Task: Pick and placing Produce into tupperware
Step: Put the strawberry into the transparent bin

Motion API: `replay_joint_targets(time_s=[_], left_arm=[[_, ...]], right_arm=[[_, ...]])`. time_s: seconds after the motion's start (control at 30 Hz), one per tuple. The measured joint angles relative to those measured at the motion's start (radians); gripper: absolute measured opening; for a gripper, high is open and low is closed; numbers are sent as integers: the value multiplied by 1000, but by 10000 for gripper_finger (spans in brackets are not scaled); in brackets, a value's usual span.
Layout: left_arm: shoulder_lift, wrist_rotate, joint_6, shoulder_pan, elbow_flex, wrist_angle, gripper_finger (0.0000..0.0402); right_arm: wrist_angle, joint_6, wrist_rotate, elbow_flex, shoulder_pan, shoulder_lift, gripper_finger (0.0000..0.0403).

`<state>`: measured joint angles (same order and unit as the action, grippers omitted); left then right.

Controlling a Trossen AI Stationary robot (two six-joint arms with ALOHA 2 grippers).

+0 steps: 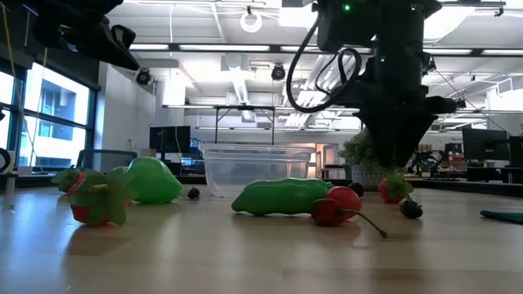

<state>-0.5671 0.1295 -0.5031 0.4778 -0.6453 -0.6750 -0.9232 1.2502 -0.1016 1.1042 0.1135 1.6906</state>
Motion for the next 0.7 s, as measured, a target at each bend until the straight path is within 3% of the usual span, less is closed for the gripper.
replay_joint_targets(time_s=[0.23, 0.7], left_arm=[[0, 0, 0, 0, 0, 0, 1], [0, 0, 0, 0, 0, 0, 1]], right_arm=[[18, 134, 2, 0, 0, 0, 142], [30, 219, -41, 0, 41, 0, 142]])
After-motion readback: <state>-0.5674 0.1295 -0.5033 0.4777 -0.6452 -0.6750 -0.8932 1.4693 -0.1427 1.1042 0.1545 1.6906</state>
